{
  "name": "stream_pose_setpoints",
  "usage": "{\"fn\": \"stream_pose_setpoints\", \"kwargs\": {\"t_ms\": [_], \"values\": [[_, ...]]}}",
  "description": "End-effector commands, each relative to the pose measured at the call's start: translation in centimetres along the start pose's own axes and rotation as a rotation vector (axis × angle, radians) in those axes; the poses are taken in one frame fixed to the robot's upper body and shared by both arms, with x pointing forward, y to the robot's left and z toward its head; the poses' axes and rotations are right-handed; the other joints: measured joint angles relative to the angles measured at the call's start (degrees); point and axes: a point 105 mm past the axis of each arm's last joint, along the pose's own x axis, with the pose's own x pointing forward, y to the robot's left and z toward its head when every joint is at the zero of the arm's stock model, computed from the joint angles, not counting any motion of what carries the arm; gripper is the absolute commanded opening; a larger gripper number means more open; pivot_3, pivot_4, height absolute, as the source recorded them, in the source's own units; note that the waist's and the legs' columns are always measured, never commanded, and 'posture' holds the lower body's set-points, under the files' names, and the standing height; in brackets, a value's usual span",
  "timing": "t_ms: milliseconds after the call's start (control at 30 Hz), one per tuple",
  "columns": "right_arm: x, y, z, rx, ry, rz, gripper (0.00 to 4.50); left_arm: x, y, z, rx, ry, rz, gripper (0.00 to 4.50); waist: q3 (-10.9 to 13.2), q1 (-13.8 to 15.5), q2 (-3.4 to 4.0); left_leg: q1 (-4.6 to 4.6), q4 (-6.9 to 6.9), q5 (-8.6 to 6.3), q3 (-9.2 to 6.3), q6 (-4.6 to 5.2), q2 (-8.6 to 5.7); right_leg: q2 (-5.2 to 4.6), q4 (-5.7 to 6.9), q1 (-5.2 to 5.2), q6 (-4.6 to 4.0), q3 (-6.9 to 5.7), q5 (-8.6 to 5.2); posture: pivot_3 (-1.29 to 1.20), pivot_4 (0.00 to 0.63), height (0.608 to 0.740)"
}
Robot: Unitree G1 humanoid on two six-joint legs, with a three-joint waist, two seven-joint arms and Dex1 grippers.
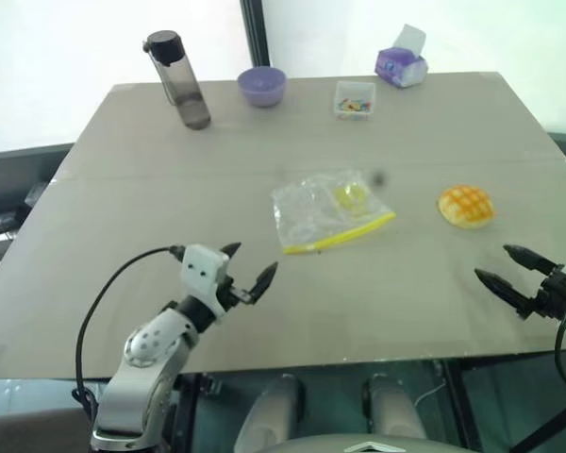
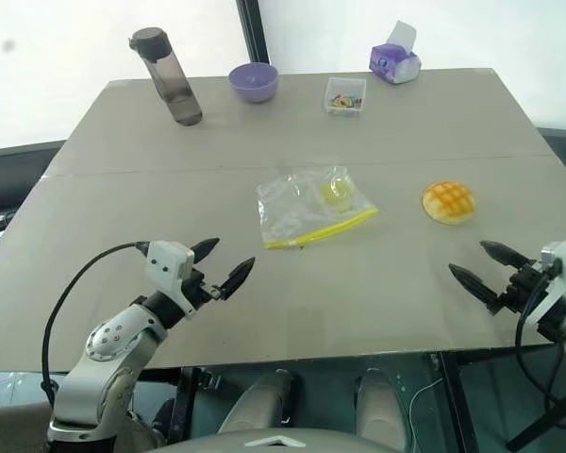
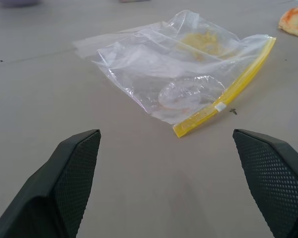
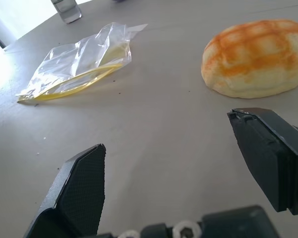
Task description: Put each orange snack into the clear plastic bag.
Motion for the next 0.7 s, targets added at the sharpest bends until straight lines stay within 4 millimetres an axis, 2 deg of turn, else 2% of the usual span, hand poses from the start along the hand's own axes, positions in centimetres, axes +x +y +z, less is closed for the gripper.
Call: {"fn": "stream_pose_setpoints", "kwargs": {"t_ms": [33,100,167,300,467,700], "values": [[1.2,1.1,2.7,-0.094,-0.069,0.054,4.47,1.1,-0.6,0.0,-0.066,0.007,-0.012,4.5,0.0,0.0,0.0,0.0,0.0,0.0,-0.01,0.0,0.0,0.0,0.0,0.0,0.0,-0.01,0.0,0.0,0.15,0.739],[2.2,1.9,4.4,-0.115,-0.112,0.085,4.47,1.8,-0.6,-0.9,-0.136,0.048,0.013,4.5,0.0,-0.1,0.03,0.01,0.0,0.0,-0.01,0.0,-0.01,0.0,0.0,0.0,0.01,0.0,0.0,0.0,0.15,0.739],[2.7,2.6,5.2,-0.137,-0.124,0.111,4.47,2.3,-0.6,-1.3,-0.186,0.064,0.027,4.5,0.0,-0.2,-0.02,0.02,0.01,0.0,0.0,0.0,0.0,0.01,0.02,0.0,0.01,0.02,0.01,0.0,0.15,0.739],[3.7,4.4,6.8,-0.165,-0.158,0.16,4.47,4.7,-0.6,-0.4,-0.37,0.052,0.048,4.5,0.0,0.5,-0.04,-0.04,0.01,0.0,-0.12,0.0,-0.02,0.01,0.02,0.0,0.01,-0.1,0.01,0.0,0.15,0.739],[4.2,5.1,7.4,-0.176,-0.17,0.166,4.47,7.1,-1.1,-0.8,-0.494,0.135,0.024,4.5,0.0,1.2,-0.1,-0.11,0.19,0.0,-0.13,0.0,-0.07,-0.01,0.03,0.01,0.02,-0.14,0.01,0.0,0.15,0.739],[4.8,5.9,8.9,-0.216,-0.204,0.176,4.47,9.0,-2.7,-1.9,-0.727,0.305,-0.018,4.5,0.0,1.4,-0.06,-0.03,0.23,0.01,-0.15,-0.01,-0.08,-0.02,0.05,0.12,0.04,-0.16,0.01,0.0,0.15,0.739]]}}
